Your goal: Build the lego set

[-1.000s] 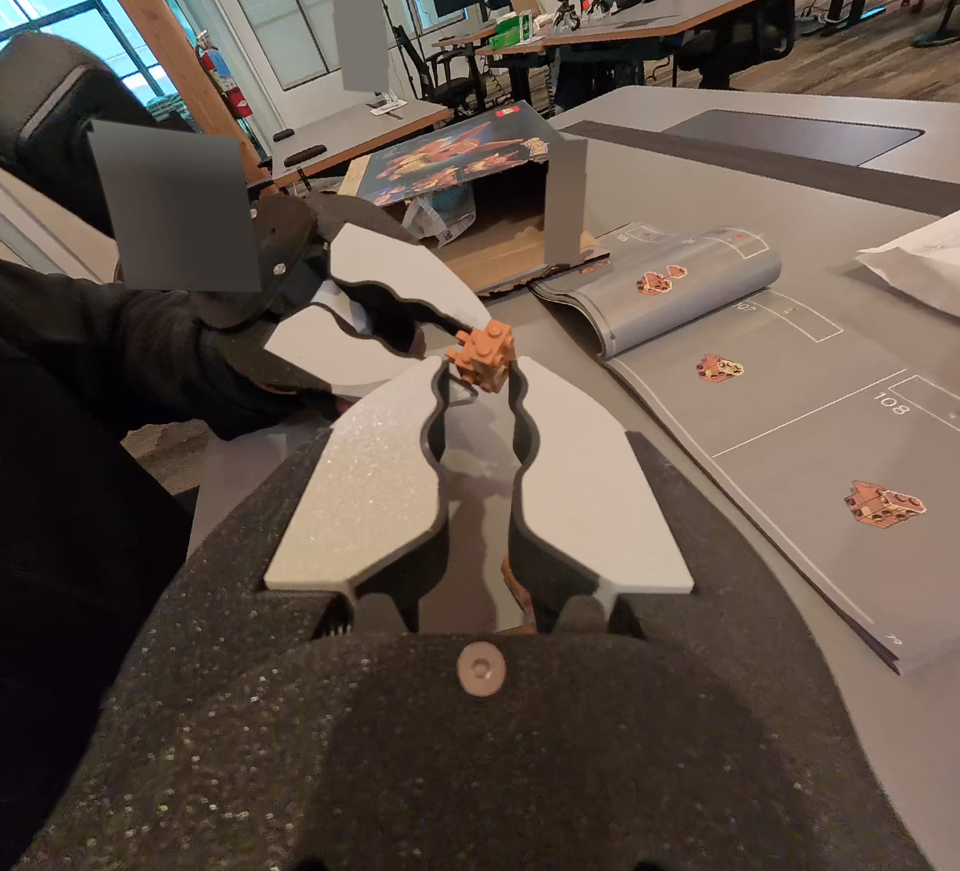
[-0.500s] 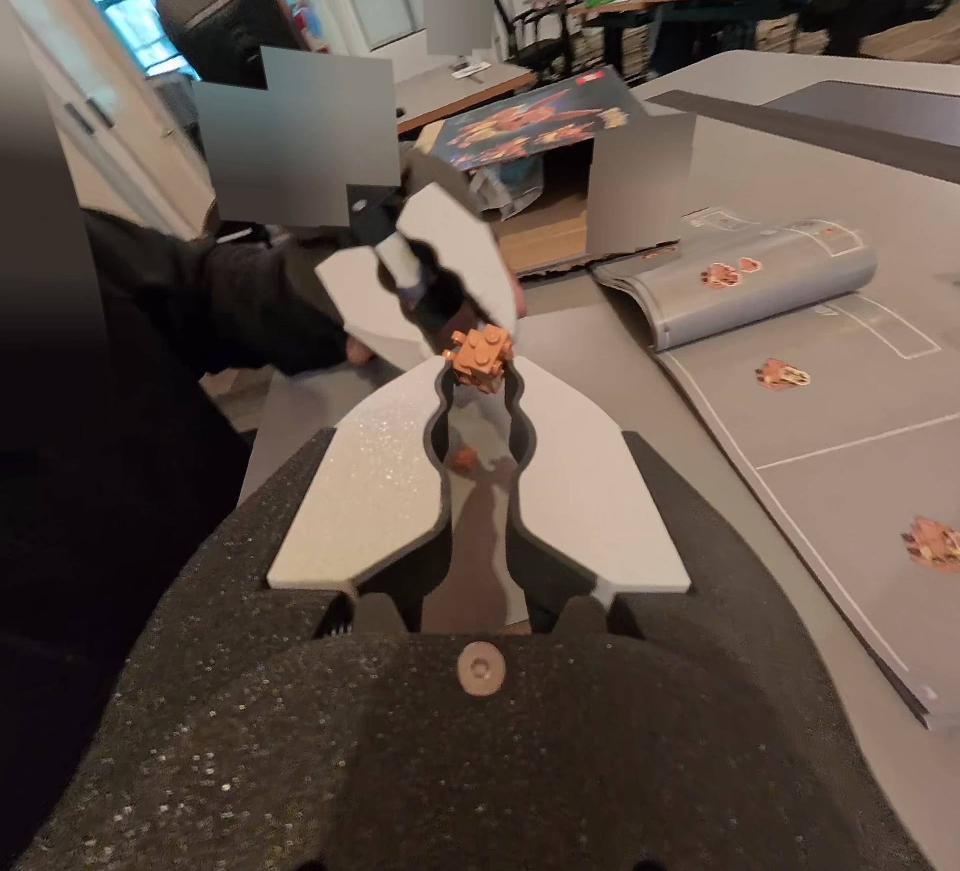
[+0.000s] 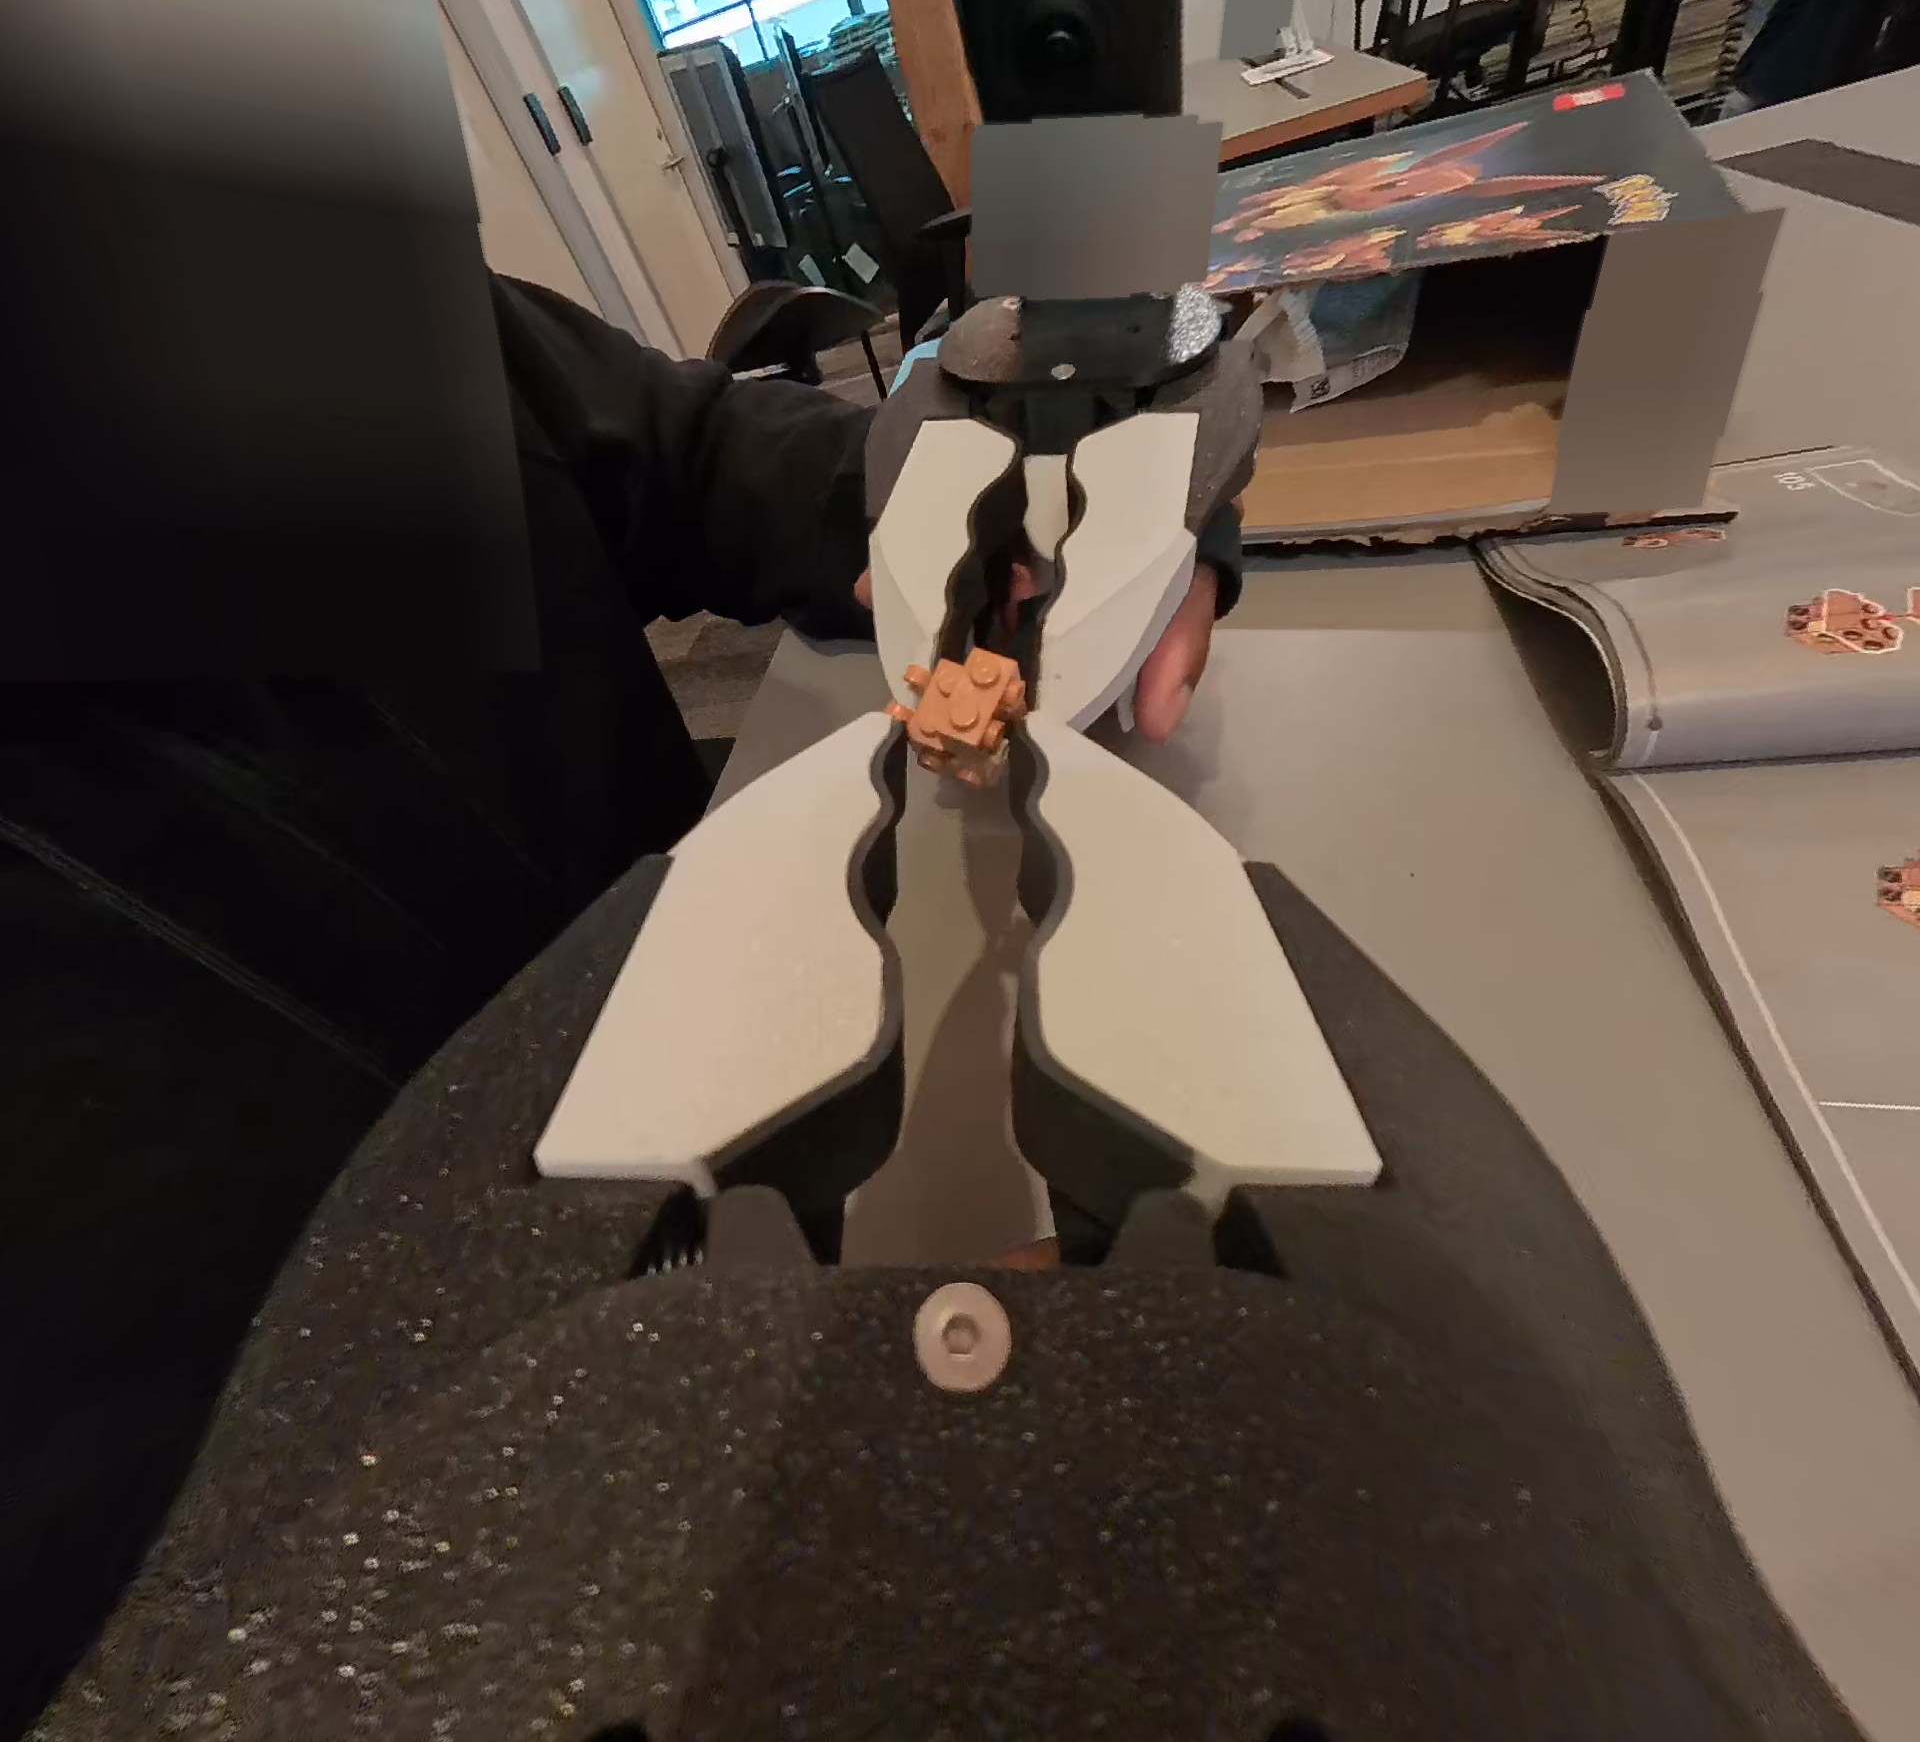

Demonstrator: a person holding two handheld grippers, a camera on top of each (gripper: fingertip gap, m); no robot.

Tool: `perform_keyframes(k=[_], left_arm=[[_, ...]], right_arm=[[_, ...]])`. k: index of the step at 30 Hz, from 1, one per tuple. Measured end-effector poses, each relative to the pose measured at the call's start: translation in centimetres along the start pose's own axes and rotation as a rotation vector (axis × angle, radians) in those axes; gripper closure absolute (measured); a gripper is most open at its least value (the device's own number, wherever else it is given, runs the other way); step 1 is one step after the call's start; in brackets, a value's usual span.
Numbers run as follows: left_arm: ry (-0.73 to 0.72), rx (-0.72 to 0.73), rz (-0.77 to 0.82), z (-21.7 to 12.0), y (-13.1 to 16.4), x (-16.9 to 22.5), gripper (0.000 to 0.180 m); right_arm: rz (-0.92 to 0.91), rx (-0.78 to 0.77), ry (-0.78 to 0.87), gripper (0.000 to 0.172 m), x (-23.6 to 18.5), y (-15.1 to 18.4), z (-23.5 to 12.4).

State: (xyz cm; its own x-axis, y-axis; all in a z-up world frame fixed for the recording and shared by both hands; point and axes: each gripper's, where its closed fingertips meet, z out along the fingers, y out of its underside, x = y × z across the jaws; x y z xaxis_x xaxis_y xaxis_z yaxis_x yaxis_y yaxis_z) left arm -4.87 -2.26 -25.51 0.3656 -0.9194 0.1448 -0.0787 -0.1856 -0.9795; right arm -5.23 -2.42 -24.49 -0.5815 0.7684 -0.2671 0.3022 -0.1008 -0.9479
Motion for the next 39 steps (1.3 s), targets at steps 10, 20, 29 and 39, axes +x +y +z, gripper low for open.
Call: perform_keyframes(k=[10, 20, 29, 39], left_arm=[[0.042, -0.046, 0.004, 0.4, 0.9, 0.7, 0.163], [-0.143, 0.03, -0.008, -1.9, -0.3, -2.7, 0.165], [-0.552, 0.0, 0.092, -4.9, 0.7, -7.0, 0.164], [-0.548, -0.036, 0.109, -4.9, 1.6, -6.3, 0.164]], right_arm=[[-0.03, -0.076, -0.019, 0.154, -0.5, 1.1, 0.3], [-0.093, -0.045, 0.199, 0.153, 1.8, -0.2, 0.0], [-0.139, -0.424, 0.512, 0.159, 3.1, 5.8, 3.5], [-0.125, -0.606, 0.555, 0.158, 4.6, 8.9, 4.2]])
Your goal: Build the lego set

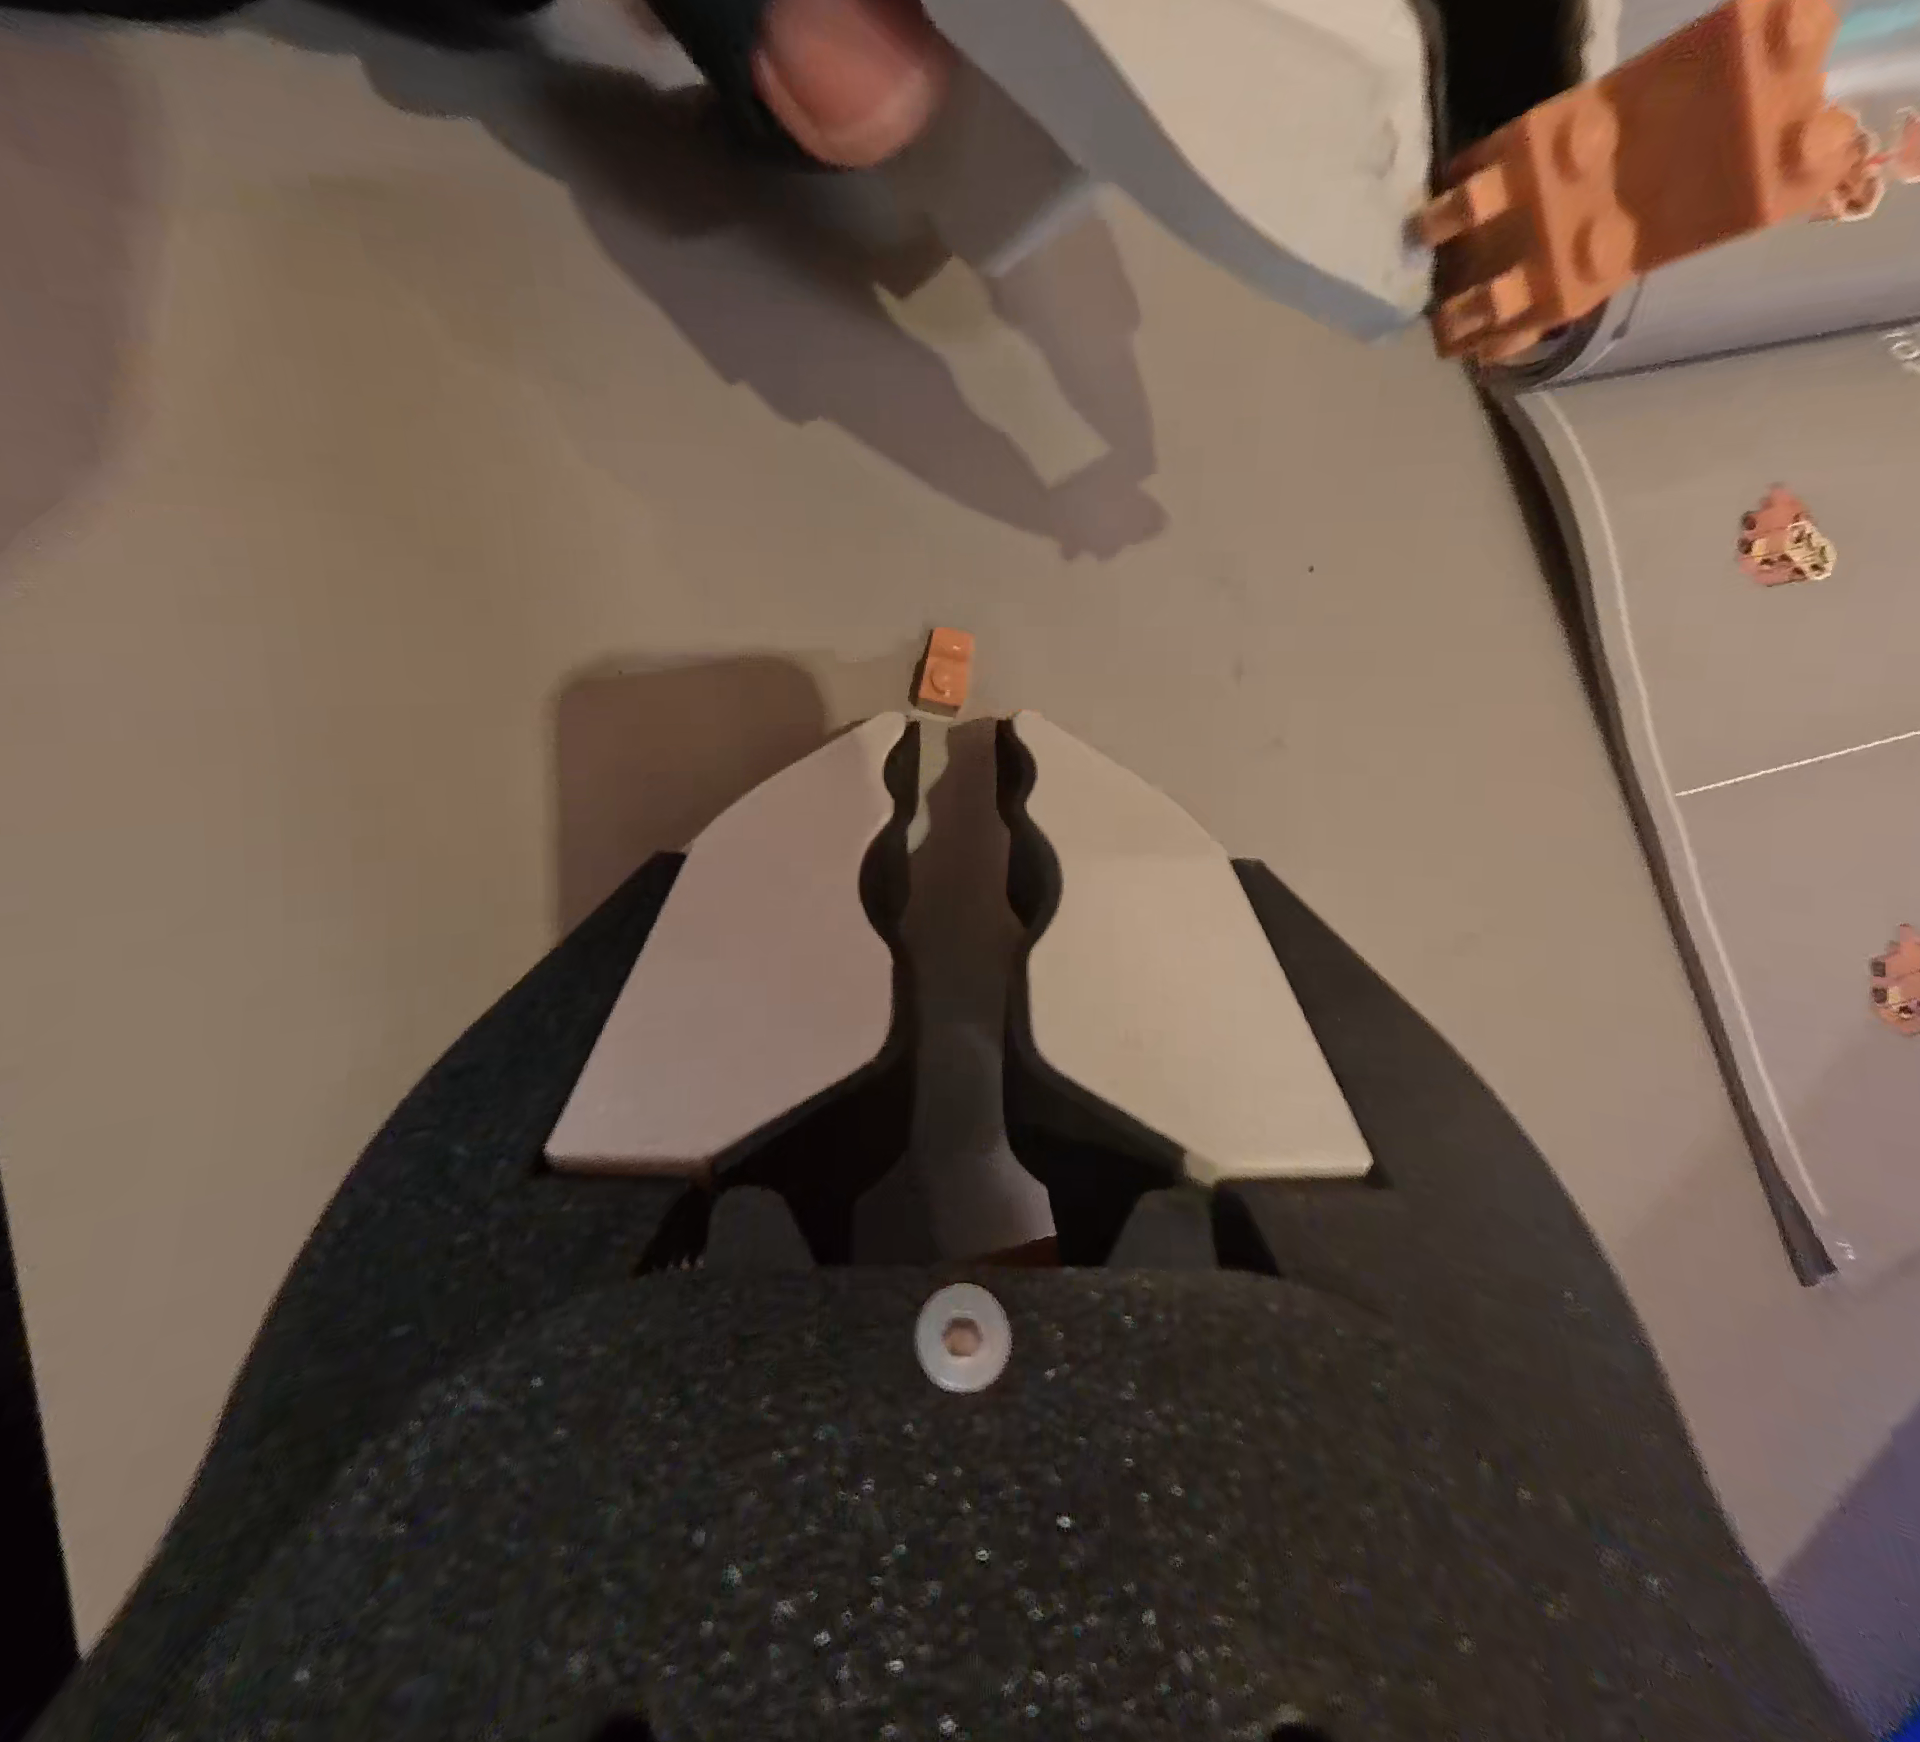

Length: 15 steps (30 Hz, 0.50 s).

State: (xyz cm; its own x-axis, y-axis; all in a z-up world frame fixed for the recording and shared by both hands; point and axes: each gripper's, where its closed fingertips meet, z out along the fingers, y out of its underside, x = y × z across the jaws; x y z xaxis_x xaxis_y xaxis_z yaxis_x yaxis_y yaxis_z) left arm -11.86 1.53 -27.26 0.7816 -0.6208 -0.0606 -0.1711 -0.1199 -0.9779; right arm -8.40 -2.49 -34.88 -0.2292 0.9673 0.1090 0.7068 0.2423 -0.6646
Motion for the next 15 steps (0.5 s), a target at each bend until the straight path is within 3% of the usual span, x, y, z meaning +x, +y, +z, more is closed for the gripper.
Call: perform_keyframes(k=[10, 15], left_arm=[[-0.036, 0.021, -0.016, -1.7, -0.7, -0.9, 0.164], [-0.038, 0.033, -0.01, -1.7, -1.1, -0.8, 0.164]], right_arm=[[-0.014, -0.009, -0.074, 0.158, -3.8, -1.5, 0.9], [-0.128, 0.011, -0.011, 0.157, -2.9, -2.0, 0.3]])
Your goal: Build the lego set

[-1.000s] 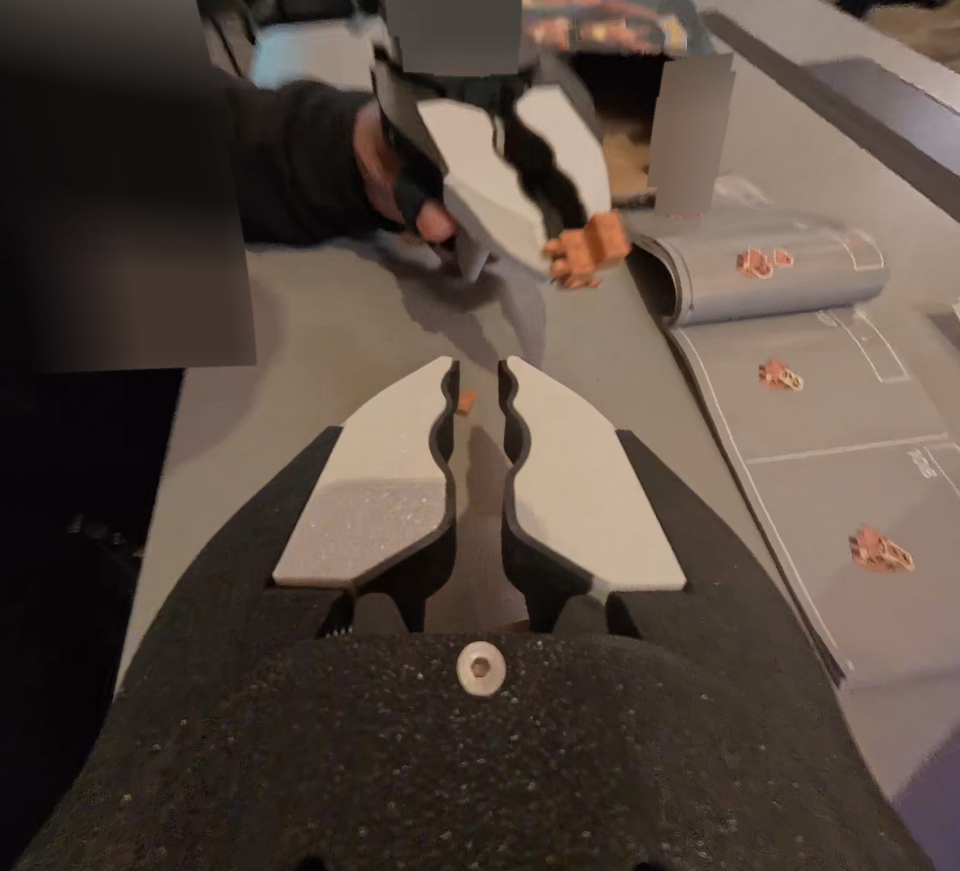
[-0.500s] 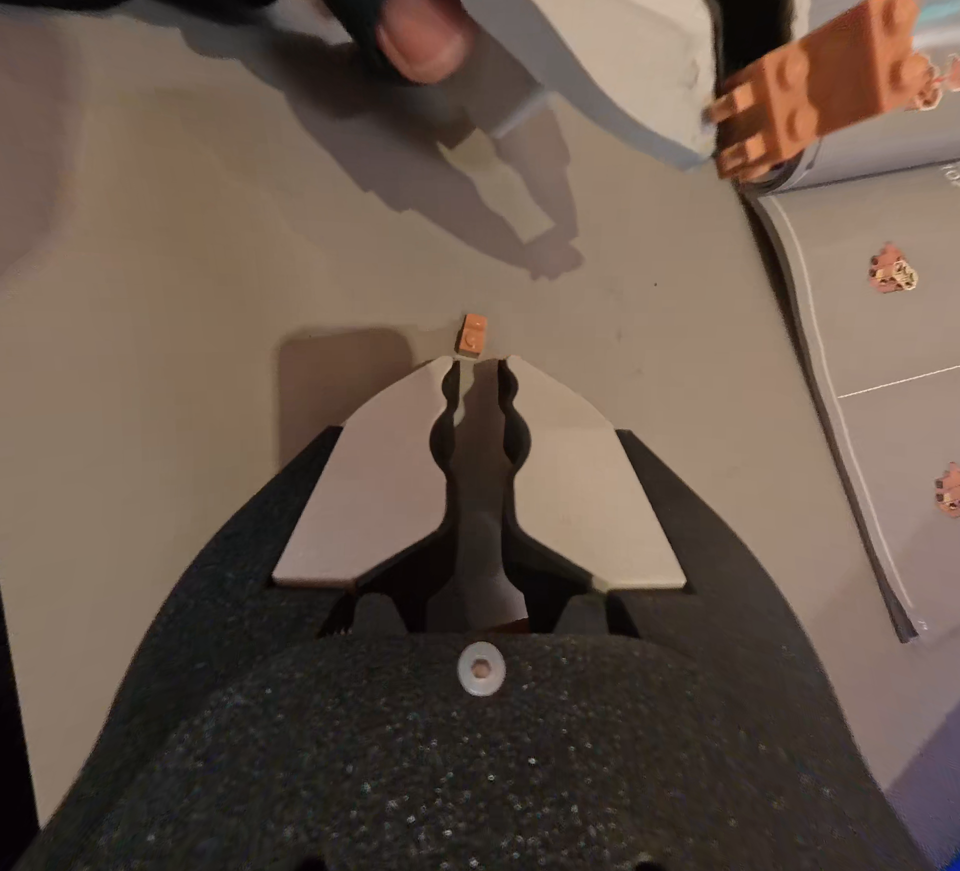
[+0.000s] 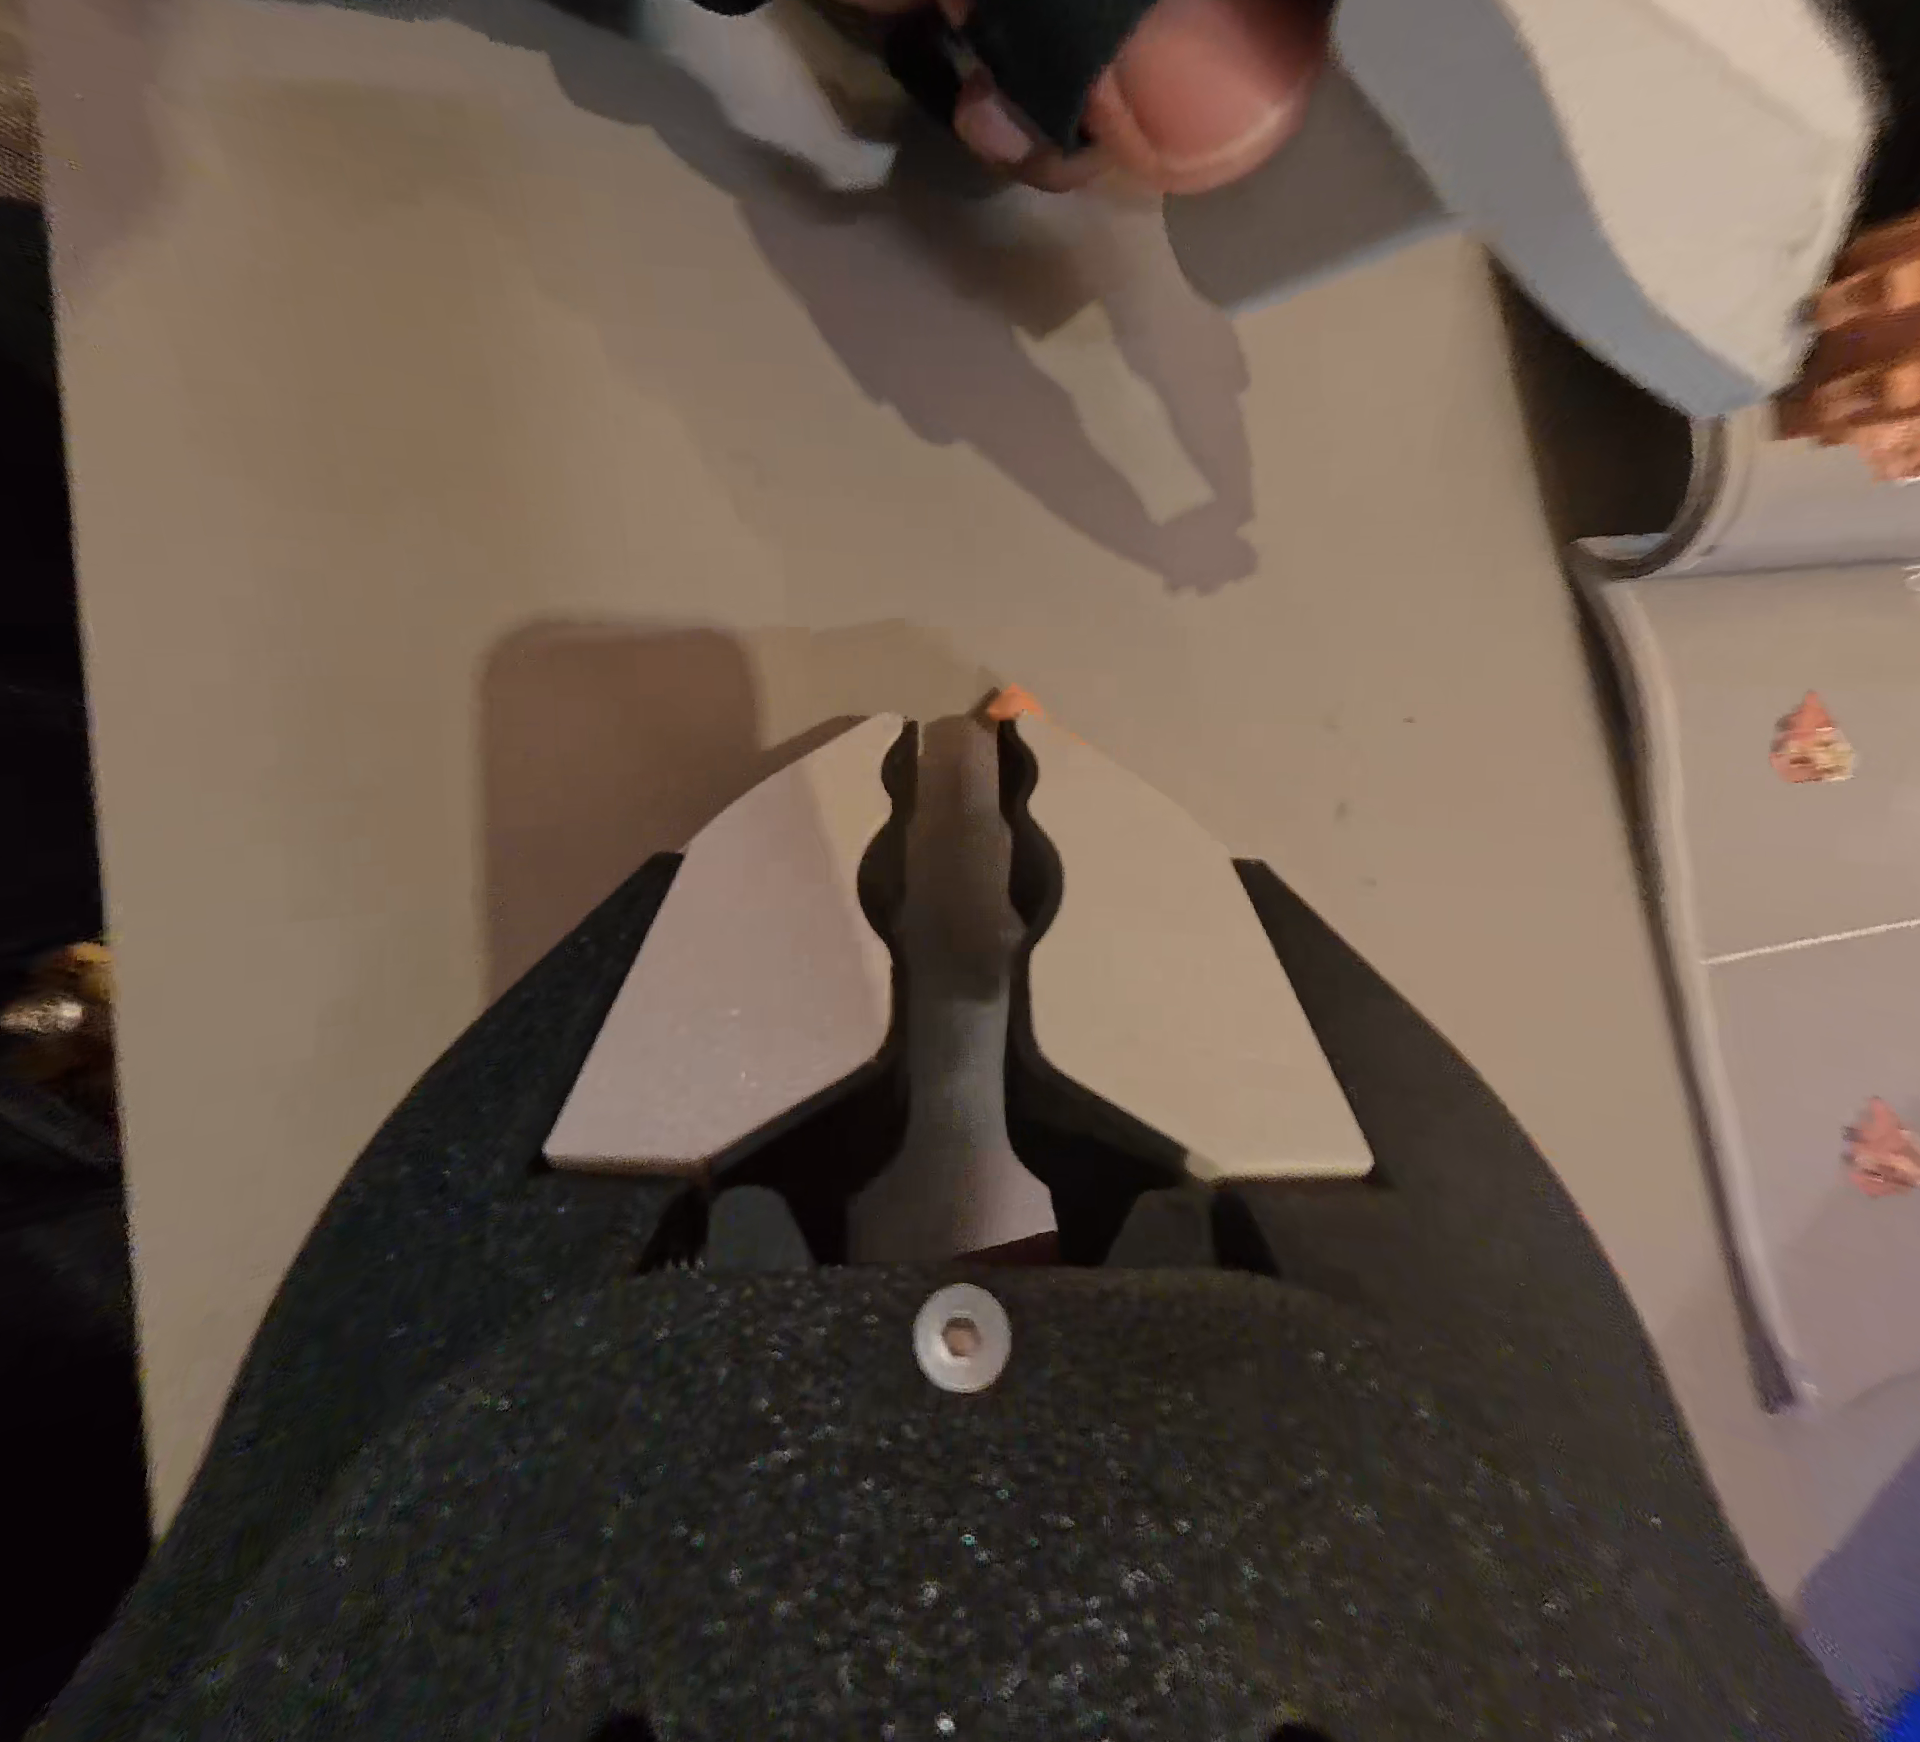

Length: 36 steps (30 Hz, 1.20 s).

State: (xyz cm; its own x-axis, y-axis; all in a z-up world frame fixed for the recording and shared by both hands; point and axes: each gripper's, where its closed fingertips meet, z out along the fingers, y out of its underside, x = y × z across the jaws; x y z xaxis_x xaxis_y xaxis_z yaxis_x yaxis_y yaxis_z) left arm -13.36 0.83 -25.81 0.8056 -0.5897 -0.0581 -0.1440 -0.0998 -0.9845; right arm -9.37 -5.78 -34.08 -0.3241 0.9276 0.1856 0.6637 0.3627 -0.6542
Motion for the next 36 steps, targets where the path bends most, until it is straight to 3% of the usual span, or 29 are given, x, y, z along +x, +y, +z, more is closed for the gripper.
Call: perform_keyframes(k=[5, 9, 15, 27, 31, 36], left_arm=[[-0.002, 0.014, 0.039, 0.0, -0.5, 0.3, 0.164], [-0.017, 0.026, 0.077, -0.2, -0.7, 0.3, 0.164], [-0.044, 0.048, 0.118, -0.5, -1.4, 0.3, 0.164], [-0.127, 0.119, 0.071, -2.7, -3.9, 0.8, 0.164], [-0.217, 0.217, -0.033, -4.3, -4.7, 1.0, 0.165], [-0.487, 0.365, -0.133, -7.1, -4.6, 1.4, 0.165]], right_arm=[[-0.11, -0.031, 0.004, 0.158, 2.1, 0.3, 0.0], [-0.163, -0.09, -0.085, 0.159, 1.5, 1.0, 1.0], [-0.097, -0.062, -0.118, 0.166, 1.1, 0.4, 1.6], [-0.09, -0.049, -0.159, 0.159, 1.1, -0.1, 1.1], [-0.095, -0.088, -0.208, 0.162, 0.7, 0.0, 1.7], [-0.033, -0.122, -0.16, 0.164, 0.8, 0.1, 1.9]])
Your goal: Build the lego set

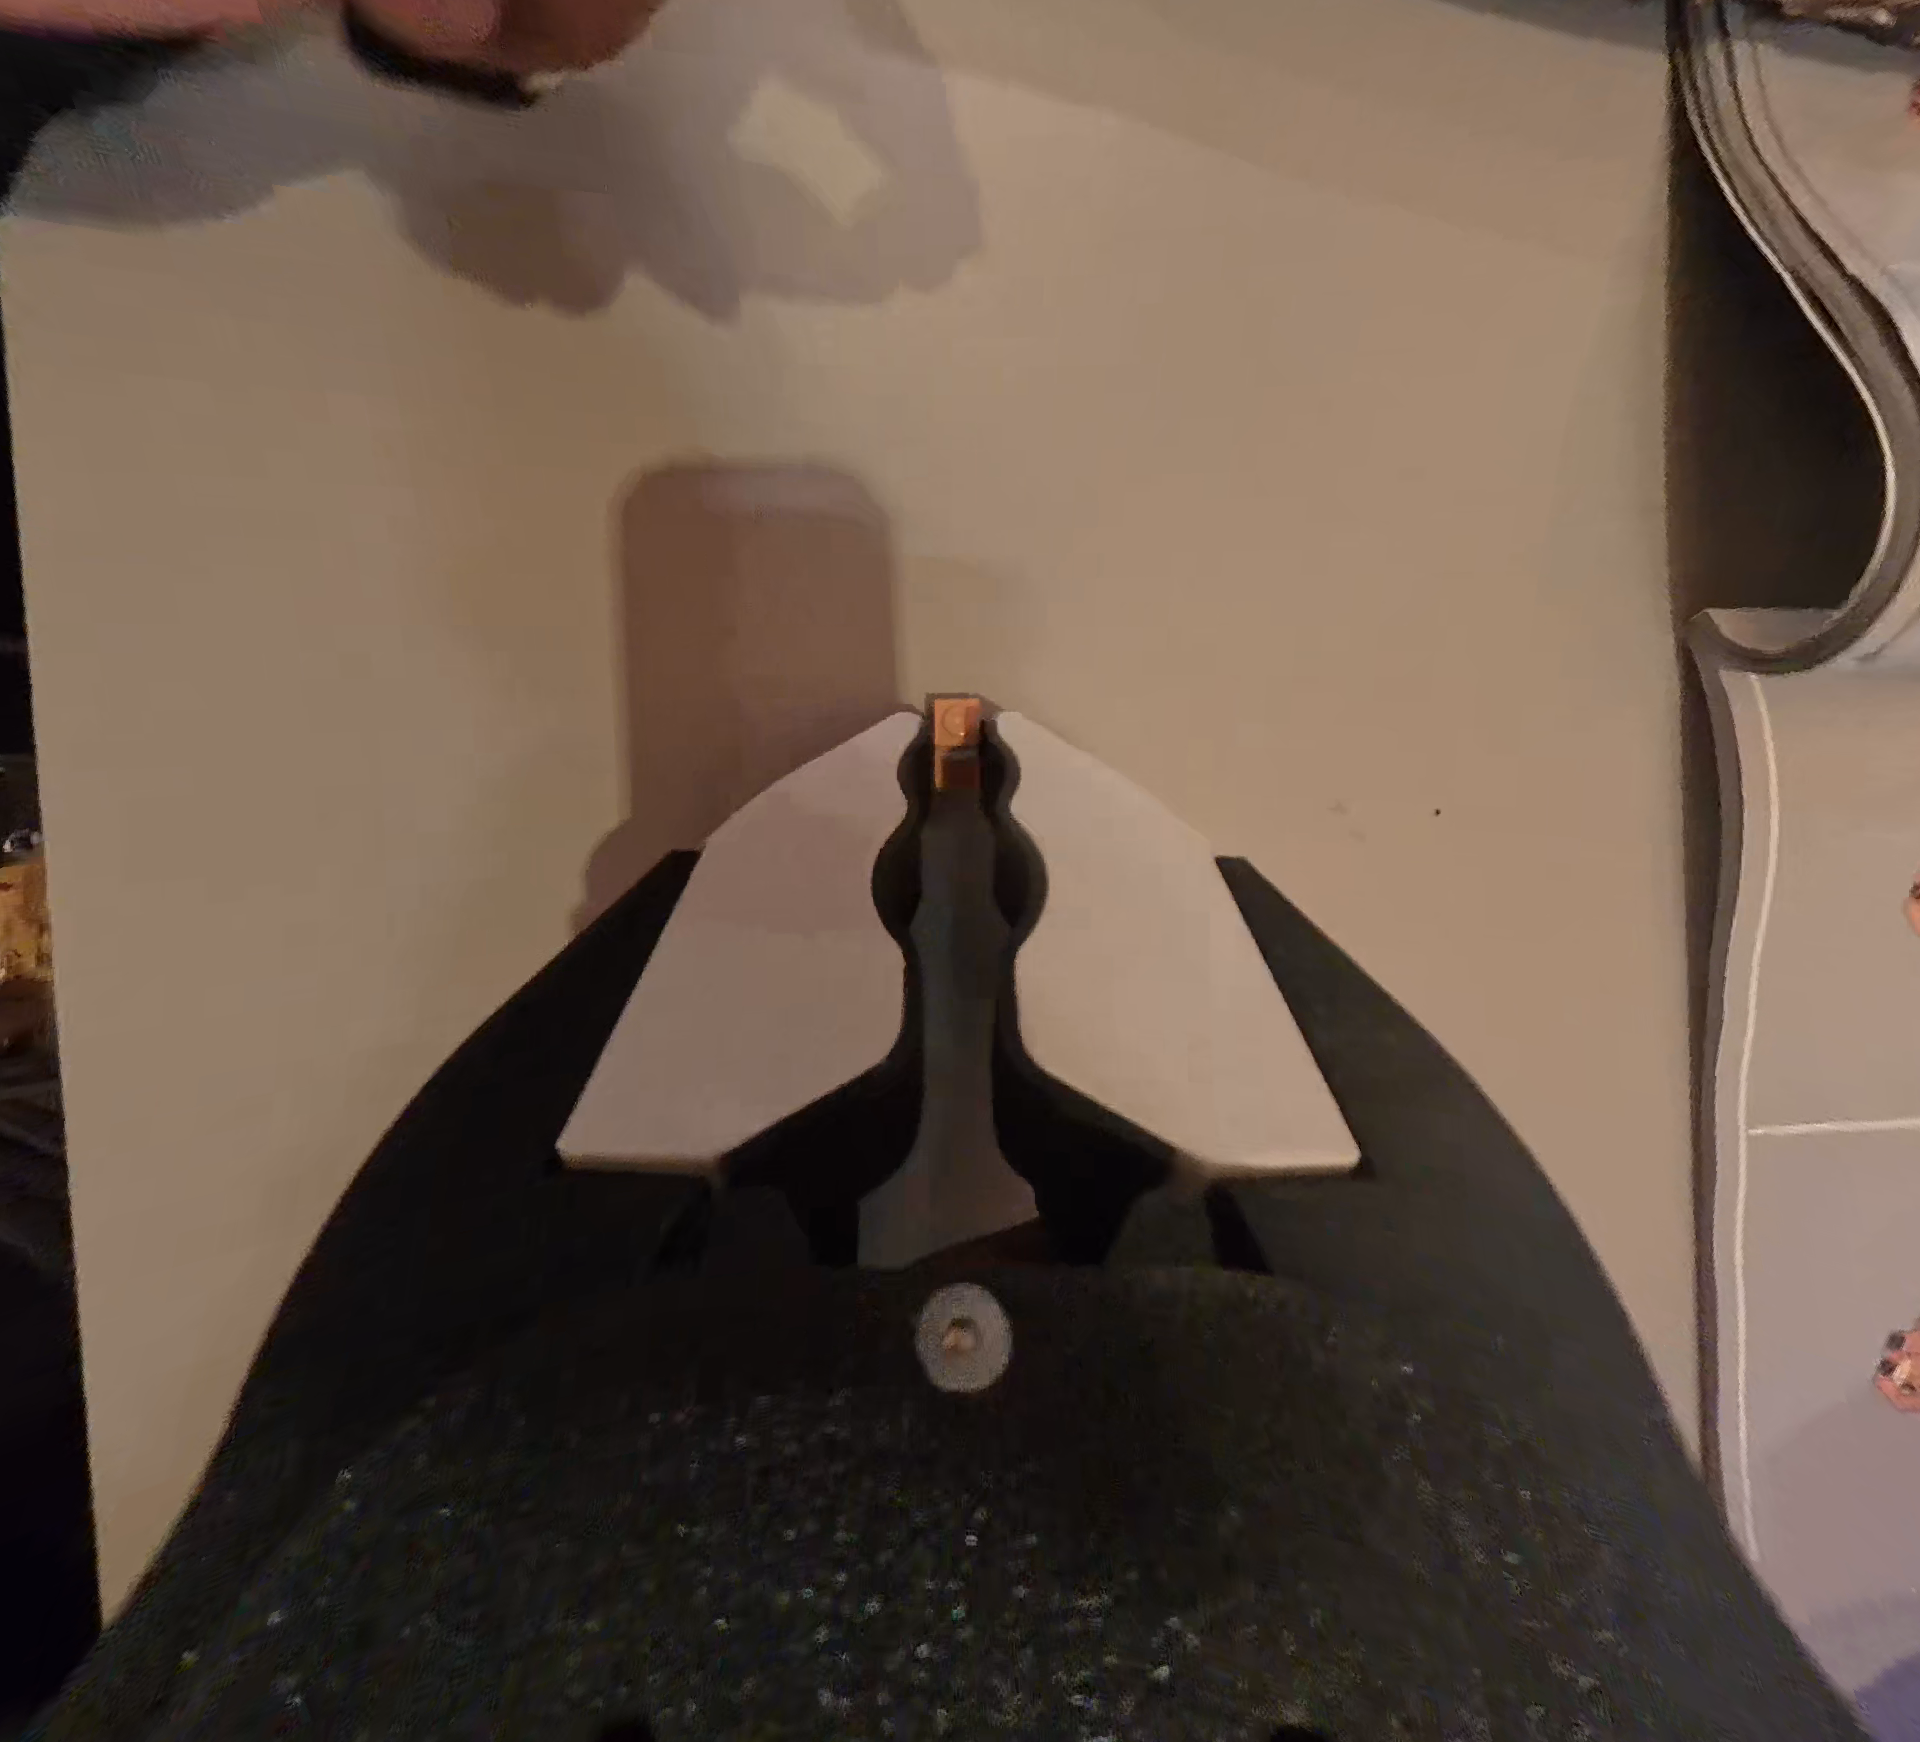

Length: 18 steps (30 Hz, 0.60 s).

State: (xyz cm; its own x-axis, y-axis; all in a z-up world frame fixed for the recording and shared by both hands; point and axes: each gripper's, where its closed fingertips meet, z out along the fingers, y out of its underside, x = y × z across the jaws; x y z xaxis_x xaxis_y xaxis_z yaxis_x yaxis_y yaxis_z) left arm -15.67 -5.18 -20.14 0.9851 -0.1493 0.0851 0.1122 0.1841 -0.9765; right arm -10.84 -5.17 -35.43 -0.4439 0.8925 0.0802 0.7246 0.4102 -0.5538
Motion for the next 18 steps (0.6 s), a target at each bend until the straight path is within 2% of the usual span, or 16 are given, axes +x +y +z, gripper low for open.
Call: perform_keyframes(k=[3, 5, 9, 11, 18], left_arm=[[-0.125, 0.024, 0.068, -1.4, 0.7, 0.1, 0.165], [-0.182, 0.037, 0.106, -1.8, 1.2, 0.2, 0.165], [-0.149, 0.038, 0.181, -1.3, 1.5, 2.2, 0.165], [-0.12, 0.002, 0.233, -1.0, 2.1, 3.1, 0.165], [-0.125, -0.022, 0.313, -1.2, 2.4, 3.5, 0.165]], right_arm=[[0.08, 0.043, 0.046, 0.164, 0.4, -0.5, -1.3], [0.144, 0.125, 0.076, 0.164, 0.9, -2.1, -3.7], [0.197, 0.314, 0.126, 0.164, 0.9, -7.0, -9.8], [0.19, 0.347, 0.145, 0.164, 0.6, -8.6, -11.5], [0.189, 0.279, 0.137, 0.164, 0.0, -8.9, -11.2]])
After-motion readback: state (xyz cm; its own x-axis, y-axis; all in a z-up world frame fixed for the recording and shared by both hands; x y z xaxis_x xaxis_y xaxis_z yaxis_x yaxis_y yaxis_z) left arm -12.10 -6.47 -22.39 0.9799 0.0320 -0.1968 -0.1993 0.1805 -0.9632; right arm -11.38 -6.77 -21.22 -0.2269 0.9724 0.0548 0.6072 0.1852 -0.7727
